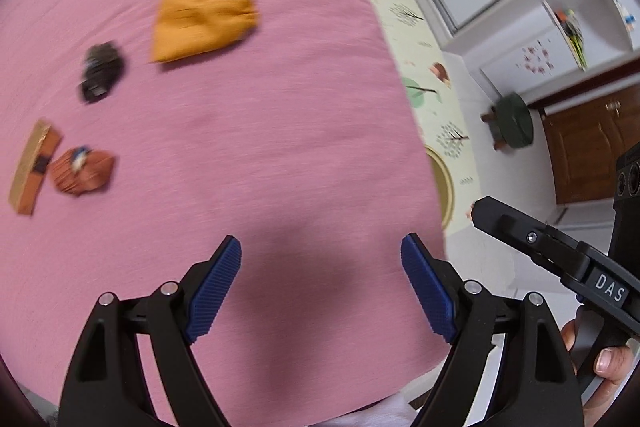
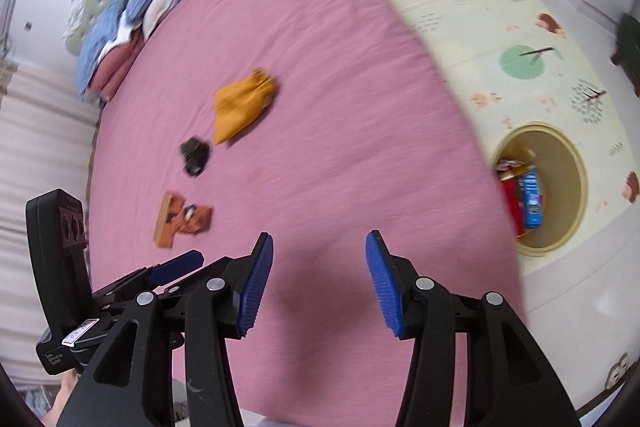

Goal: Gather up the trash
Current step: 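Move both grippers back to the gold box and orange sock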

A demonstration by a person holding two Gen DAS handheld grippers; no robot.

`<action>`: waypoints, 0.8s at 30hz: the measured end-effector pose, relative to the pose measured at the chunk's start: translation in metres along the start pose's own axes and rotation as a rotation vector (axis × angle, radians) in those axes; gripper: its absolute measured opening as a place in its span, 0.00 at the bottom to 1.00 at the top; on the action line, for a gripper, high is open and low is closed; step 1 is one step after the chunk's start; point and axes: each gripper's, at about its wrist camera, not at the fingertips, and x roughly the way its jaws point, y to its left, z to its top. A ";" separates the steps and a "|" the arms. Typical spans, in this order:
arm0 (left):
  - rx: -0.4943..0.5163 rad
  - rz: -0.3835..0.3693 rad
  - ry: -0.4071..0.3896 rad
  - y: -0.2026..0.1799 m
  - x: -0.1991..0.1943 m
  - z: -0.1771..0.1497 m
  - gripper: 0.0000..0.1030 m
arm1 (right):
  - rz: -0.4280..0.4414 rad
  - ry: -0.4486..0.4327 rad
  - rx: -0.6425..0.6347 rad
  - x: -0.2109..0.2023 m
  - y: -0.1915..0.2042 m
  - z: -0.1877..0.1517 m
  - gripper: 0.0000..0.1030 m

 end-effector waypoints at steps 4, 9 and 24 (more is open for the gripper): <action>-0.035 0.038 -0.022 0.051 -0.013 -0.007 0.81 | 0.021 0.029 -0.048 0.026 0.043 -0.011 0.50; -0.069 0.085 -0.034 0.106 -0.023 -0.015 0.81 | 0.033 0.034 -0.085 0.060 0.093 -0.026 0.60; -0.115 0.175 -0.046 0.243 -0.037 -0.005 0.84 | 0.021 0.098 -0.166 0.151 0.190 -0.047 0.63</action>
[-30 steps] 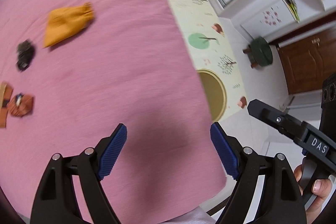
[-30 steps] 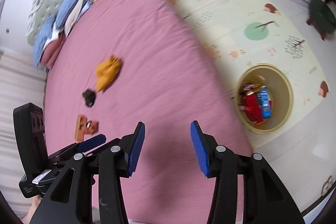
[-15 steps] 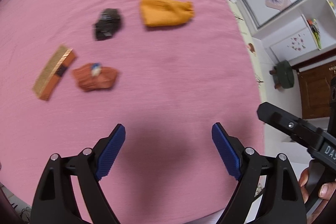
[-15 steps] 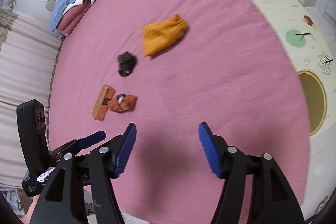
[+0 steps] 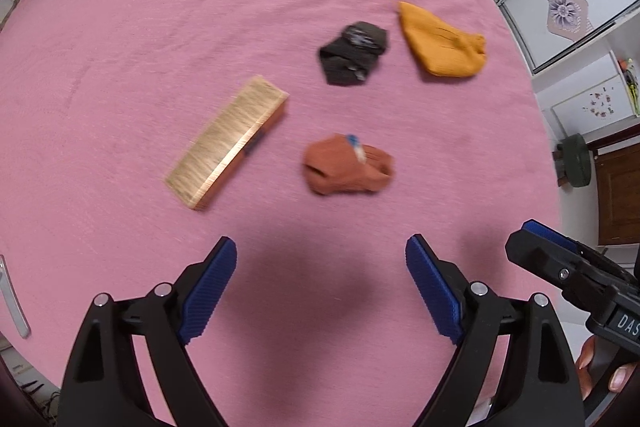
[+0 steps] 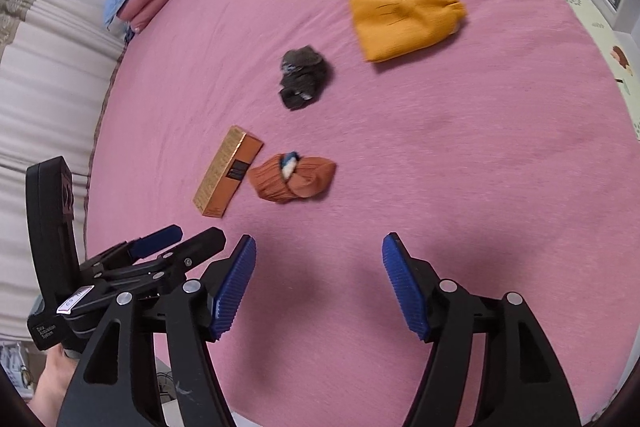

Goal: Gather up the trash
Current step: 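Move both grippers back to the gold box and orange sock, then grasp the gold L'Oreal box with the left gripper while the right grasps the orange sock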

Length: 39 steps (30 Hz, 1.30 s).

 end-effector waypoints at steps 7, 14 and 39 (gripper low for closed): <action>0.030 0.027 0.008 0.036 0.021 0.019 0.84 | -0.018 0.006 0.006 0.038 0.020 0.014 0.70; 0.060 0.053 0.030 0.061 0.049 0.040 0.84 | -0.041 0.048 0.001 0.077 0.031 0.026 0.70; -0.037 0.014 0.094 0.097 0.099 0.073 0.43 | -0.090 0.110 -0.051 0.121 0.035 0.041 0.31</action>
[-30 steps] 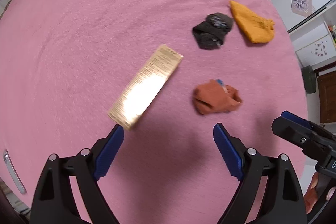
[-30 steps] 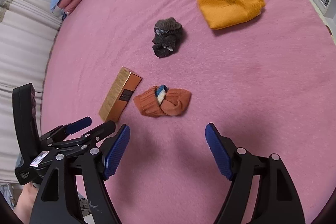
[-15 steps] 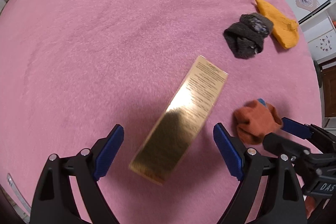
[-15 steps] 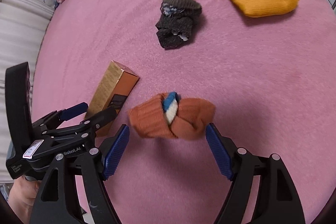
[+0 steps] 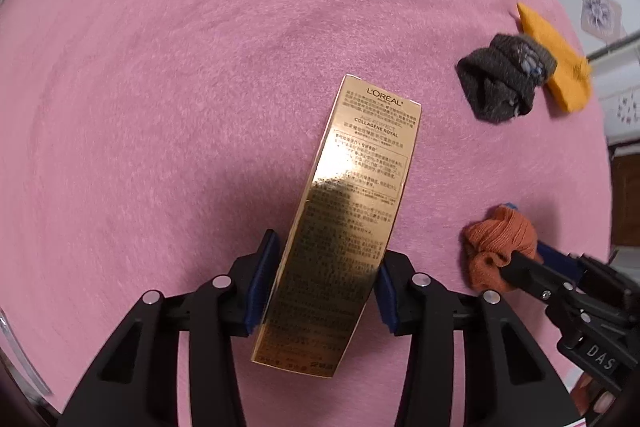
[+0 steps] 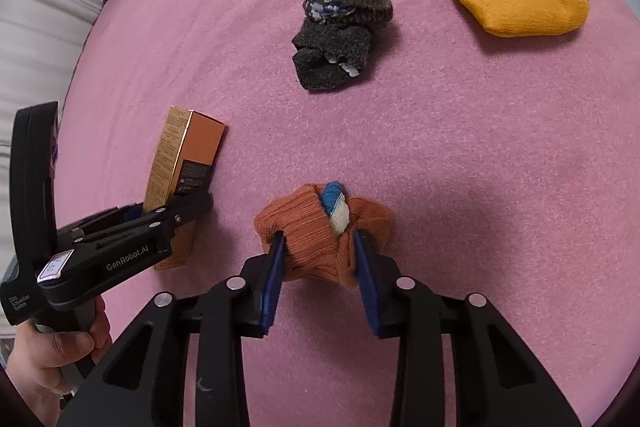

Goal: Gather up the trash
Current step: 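Grasp the gold L'Oreal box with the left gripper while the right grasps the orange sock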

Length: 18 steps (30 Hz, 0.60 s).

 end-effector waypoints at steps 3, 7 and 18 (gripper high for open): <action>-0.065 -0.074 0.011 0.001 -0.003 -0.017 0.43 | 0.009 -0.005 0.000 -0.009 -0.005 -0.002 0.31; -0.129 -0.124 0.025 -0.004 -0.006 -0.036 0.43 | 0.033 -0.017 0.027 -0.027 -0.013 -0.007 0.31; -0.124 -0.216 0.014 -0.077 -0.048 -0.096 0.43 | 0.067 -0.095 0.092 -0.108 -0.069 -0.049 0.31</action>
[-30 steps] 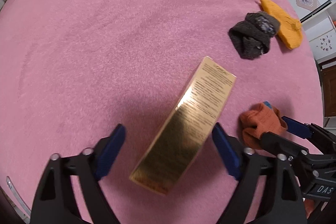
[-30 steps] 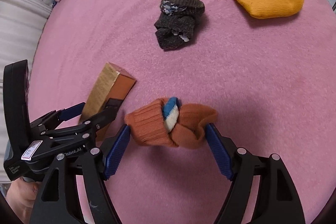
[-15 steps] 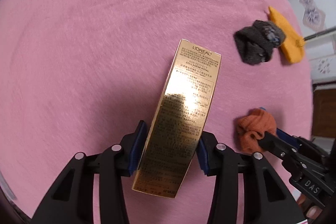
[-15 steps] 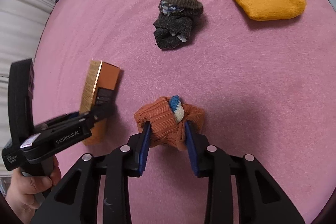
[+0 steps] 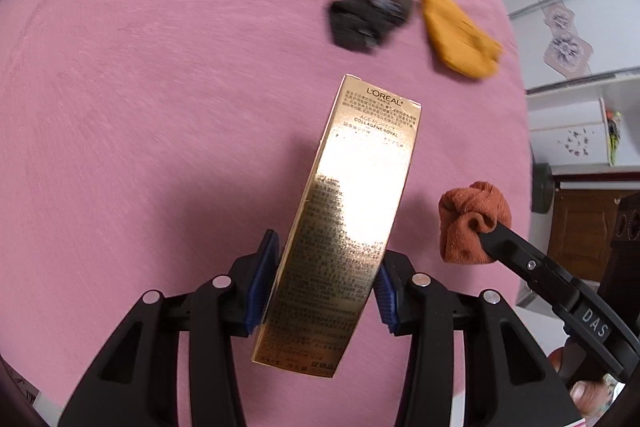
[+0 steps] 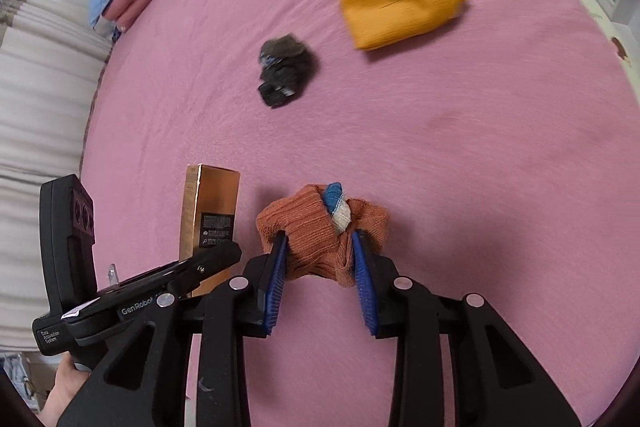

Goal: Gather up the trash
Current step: 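Grasp the gold L'Oreal box with the left gripper while the right grasps the orange sock, then carry the gold box and orange sock over the yellow bin and release both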

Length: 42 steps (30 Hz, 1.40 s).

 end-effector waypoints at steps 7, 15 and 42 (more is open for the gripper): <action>0.119 -0.009 -0.013 -0.092 -0.012 -0.027 0.43 | -0.002 -0.089 0.084 -0.068 -0.044 -0.025 0.31; 0.263 -0.053 -0.018 -0.202 -0.015 -0.062 0.43 | -0.016 -0.202 0.161 -0.153 -0.117 -0.050 0.31; 0.534 -0.111 0.090 -0.498 0.072 -0.126 0.44 | -0.067 -0.333 0.369 -0.304 -0.360 -0.068 0.31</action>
